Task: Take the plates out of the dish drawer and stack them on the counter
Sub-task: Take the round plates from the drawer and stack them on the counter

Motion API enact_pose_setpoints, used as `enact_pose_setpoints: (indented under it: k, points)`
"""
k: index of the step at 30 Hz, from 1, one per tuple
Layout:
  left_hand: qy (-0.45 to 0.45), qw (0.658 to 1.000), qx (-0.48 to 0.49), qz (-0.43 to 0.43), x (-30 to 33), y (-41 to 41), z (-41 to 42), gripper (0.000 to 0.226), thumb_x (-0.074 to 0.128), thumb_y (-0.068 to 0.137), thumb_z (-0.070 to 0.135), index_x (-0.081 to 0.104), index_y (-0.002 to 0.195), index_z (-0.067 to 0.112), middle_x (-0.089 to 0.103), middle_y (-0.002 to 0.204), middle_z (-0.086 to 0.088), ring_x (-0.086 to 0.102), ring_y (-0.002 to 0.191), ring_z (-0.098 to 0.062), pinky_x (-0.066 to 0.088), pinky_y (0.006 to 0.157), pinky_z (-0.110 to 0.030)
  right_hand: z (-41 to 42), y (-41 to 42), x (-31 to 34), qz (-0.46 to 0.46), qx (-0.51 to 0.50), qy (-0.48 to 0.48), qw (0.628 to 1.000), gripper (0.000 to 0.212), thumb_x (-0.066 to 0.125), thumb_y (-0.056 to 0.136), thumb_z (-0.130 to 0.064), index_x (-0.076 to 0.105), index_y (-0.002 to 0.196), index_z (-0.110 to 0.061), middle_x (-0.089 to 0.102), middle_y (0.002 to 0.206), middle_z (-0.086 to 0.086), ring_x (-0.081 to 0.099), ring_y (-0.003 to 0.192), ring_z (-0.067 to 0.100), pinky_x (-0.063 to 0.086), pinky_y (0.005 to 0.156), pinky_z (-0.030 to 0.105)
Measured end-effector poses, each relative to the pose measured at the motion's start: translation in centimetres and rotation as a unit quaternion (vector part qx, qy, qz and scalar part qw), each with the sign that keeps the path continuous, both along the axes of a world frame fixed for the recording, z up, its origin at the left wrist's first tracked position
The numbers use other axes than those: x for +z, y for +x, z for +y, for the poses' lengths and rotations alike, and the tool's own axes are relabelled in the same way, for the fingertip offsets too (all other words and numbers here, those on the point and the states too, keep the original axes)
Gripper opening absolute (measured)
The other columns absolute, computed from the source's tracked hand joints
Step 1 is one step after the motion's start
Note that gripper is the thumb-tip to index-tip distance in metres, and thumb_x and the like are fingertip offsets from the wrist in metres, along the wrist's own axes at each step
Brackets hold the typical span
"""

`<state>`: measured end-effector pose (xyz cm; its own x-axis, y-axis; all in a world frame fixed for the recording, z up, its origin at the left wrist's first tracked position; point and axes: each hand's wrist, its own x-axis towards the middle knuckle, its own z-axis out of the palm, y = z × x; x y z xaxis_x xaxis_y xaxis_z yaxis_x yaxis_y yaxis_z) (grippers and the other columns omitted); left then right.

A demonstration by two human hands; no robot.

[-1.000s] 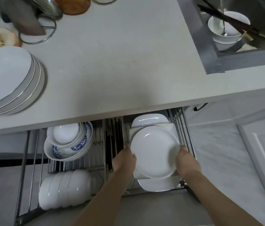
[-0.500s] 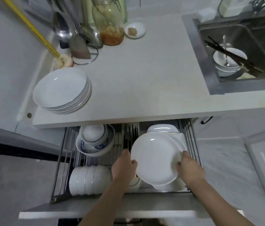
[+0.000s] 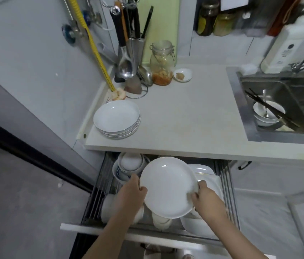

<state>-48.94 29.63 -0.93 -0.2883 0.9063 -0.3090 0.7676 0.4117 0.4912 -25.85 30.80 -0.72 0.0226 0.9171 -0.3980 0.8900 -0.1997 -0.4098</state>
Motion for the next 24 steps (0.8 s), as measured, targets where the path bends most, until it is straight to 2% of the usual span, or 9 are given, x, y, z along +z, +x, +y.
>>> enact_pose_setpoints:
  k: [2, 5, 8, 13, 18, 21, 24]
  points:
    - [0.022, 1.0, 0.014, 0.003, 1.5, -1.5, 0.1, 0.02, 0.054, 0.082, 0.024, 0.037, 0.073, 0.028, 0.053, 0.063, 0.006, 0.048, 0.053, -0.006, 0.031, 0.044, -0.021, 0.8, -1.4, 1.5, 0.012, 0.012, 0.021, 1.0, 0.017, 0.044, 0.089, -0.028, 0.041, 0.1, -0.015, 0.07, 0.083, 0.005, 0.066, 0.078, 0.028, 0.04, 0.056, 0.028]
    - [0.05, 0.998, 0.021, 0.026, 4.2, -4.0, 1.1, 0.014, 0.053, 0.084, 0.023, 0.039, 0.081, 0.025, 0.05, 0.065, 0.01, 0.045, 0.054, -0.002, 0.028, 0.045, -0.019, 2.7, -3.8, 4.0, 0.023, 0.033, 0.061, 0.997, 0.016, 0.044, 0.088, -0.026, 0.042, 0.098, -0.014, 0.068, 0.08, 0.005, 0.063, 0.074, 0.029, 0.04, 0.055, 0.03]
    - [0.08, 0.996, 0.024, 0.042, 7.0, -6.6, 3.1, 0.014, 0.05, 0.086, 0.024, 0.038, 0.082, 0.02, 0.046, 0.066, 0.009, 0.044, 0.059, -0.009, 0.028, 0.048, -0.022, 5.4, -6.4, 6.7, 0.017, 0.052, 0.113, 0.992, 0.017, 0.044, 0.087, -0.026, 0.043, 0.096, -0.013, 0.058, 0.074, 0.001, 0.053, 0.068, 0.027, 0.038, 0.054, 0.031]
    - [0.132, 0.989, 0.01, 0.065, 10.9, -10.6, 8.0, 0.01, 0.047, 0.088, 0.022, 0.039, 0.085, 0.018, 0.047, 0.066, 0.008, 0.047, 0.061, -0.011, 0.031, 0.051, -0.026, 10.4, -10.2, 10.5, 0.002, 0.084, 0.162, 0.983, 0.014, 0.043, 0.087, -0.027, 0.035, 0.088, -0.016, 0.042, 0.061, -0.009, 0.048, 0.064, 0.025, 0.026, 0.045, 0.027]
    - [0.115, 0.987, 0.015, 0.114, 12.7, -13.6, 13.0, 0.008, 0.044, 0.09, 0.021, 0.042, 0.089, 0.013, 0.057, 0.081, -0.004, 0.051, 0.072, -0.02, 0.039, 0.061, -0.03, 15.0, -13.8, 12.4, -0.021, 0.091, 0.182, 0.979, 0.017, 0.044, 0.087, -0.026, 0.045, 0.093, -0.01, 0.06, 0.08, 0.005, 0.048, 0.066, 0.025, 0.035, 0.053, 0.029]
    - [0.097, 0.987, 0.027, 0.126, 12.8, -15.0, 15.4, 0.009, 0.042, 0.09, 0.019, 0.045, 0.092, 0.011, 0.061, 0.089, -0.009, 0.053, 0.075, -0.024, 0.042, 0.065, -0.031, 17.4, -15.5, 12.2, -0.021, 0.085, 0.165, 0.982, 0.02, 0.044, 0.087, -0.025, 0.048, 0.095, -0.008, 0.057, 0.08, 0.004, 0.052, 0.07, 0.027, 0.037, 0.056, 0.029]
    - [0.079, 0.988, 0.033, 0.128, 12.0, -15.6, 17.3, 0.014, 0.042, 0.091, 0.018, 0.049, 0.099, 0.008, 0.063, 0.097, -0.011, 0.057, 0.083, -0.028, 0.041, 0.066, -0.031, 19.3, -16.4, 11.5, -0.027, 0.08, 0.147, 0.985, 0.02, 0.043, 0.088, -0.025, 0.049, 0.096, -0.008, 0.062, 0.087, 0.006, 0.059, 0.078, 0.029, 0.038, 0.057, 0.029]
